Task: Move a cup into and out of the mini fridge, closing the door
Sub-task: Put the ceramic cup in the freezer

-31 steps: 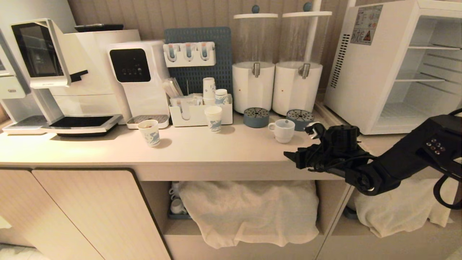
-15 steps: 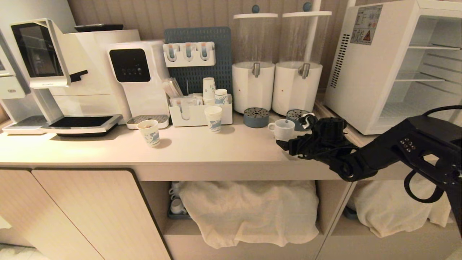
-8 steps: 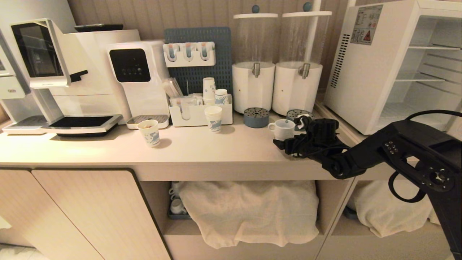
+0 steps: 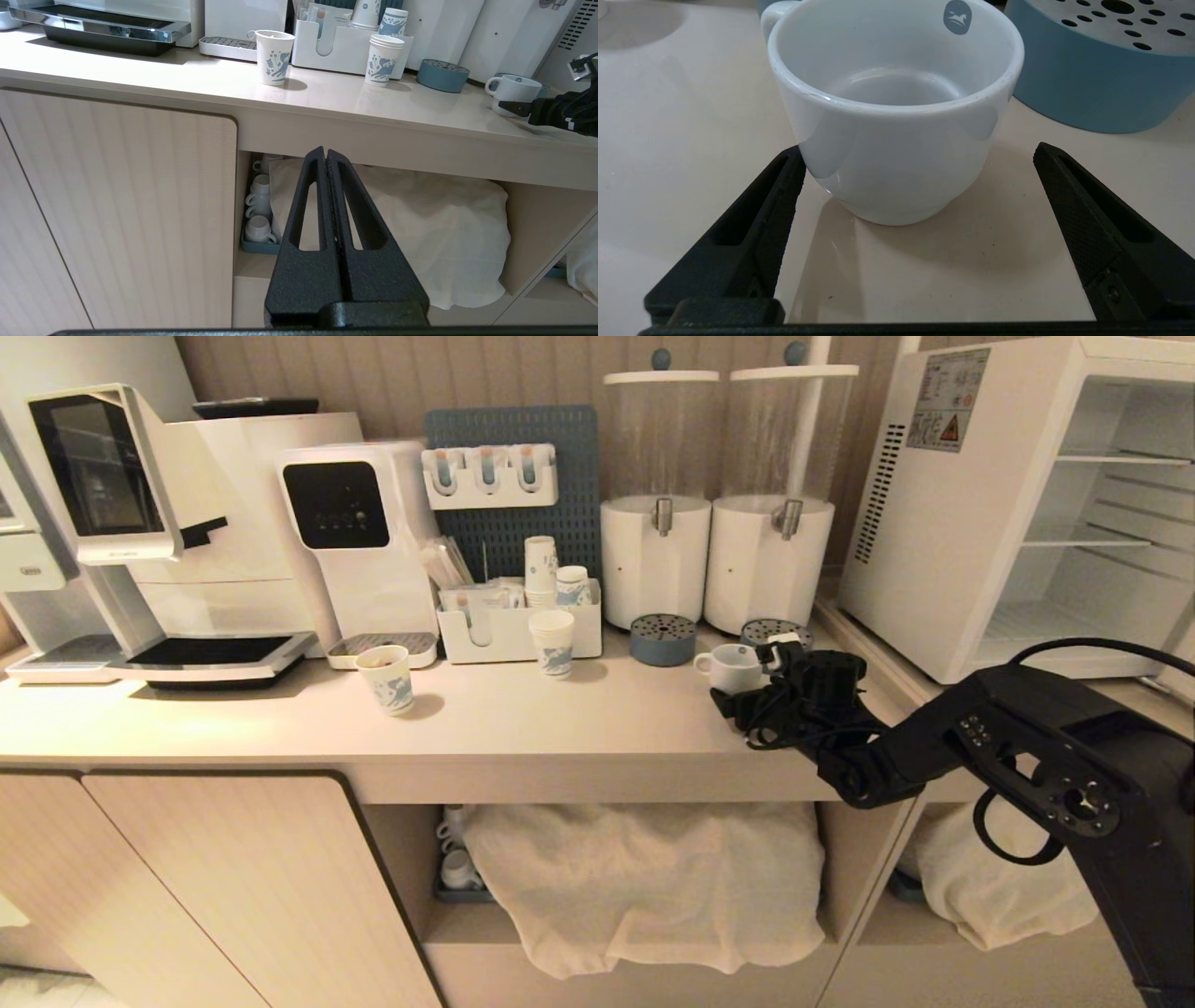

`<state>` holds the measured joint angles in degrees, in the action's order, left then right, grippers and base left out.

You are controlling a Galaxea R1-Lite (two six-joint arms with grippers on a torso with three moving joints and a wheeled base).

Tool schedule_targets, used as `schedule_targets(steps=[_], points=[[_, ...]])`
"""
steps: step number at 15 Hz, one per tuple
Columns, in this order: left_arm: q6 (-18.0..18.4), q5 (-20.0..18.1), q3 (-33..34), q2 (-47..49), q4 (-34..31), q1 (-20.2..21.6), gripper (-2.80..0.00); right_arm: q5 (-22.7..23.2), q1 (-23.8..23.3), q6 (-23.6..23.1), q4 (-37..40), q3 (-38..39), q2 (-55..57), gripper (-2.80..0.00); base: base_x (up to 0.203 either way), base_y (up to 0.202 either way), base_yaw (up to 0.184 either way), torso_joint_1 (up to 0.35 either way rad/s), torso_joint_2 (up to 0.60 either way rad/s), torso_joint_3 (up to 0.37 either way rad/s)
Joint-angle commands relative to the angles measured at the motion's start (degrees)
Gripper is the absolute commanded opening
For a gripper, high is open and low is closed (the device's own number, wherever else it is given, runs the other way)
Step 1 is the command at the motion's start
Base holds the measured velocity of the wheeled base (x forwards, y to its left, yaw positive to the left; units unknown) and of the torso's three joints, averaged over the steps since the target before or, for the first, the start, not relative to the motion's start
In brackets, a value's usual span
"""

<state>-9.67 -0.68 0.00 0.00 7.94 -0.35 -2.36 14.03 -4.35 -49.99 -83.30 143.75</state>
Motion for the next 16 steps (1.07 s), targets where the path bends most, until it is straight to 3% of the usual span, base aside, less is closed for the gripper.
schedule_targets(steps=[1, 16], points=[[-0.1, 0.0, 2.3, -0.3, 0.1, 0.0, -2.80, 0.0, 0.2, 0.0, -0.3, -0.3, 0.3, 0.00, 0.000, 0.000, 0.000, 0.000, 0.00, 0.000], [-0.1, 0.0, 2.3, -0.3, 0.1, 0.0, -2.80, 0.1, 0.6, 0.0, 8.6, -12.8, 4.0, 0.00, 0.000, 0.000, 0.000, 0.000, 0.00, 0.000]])
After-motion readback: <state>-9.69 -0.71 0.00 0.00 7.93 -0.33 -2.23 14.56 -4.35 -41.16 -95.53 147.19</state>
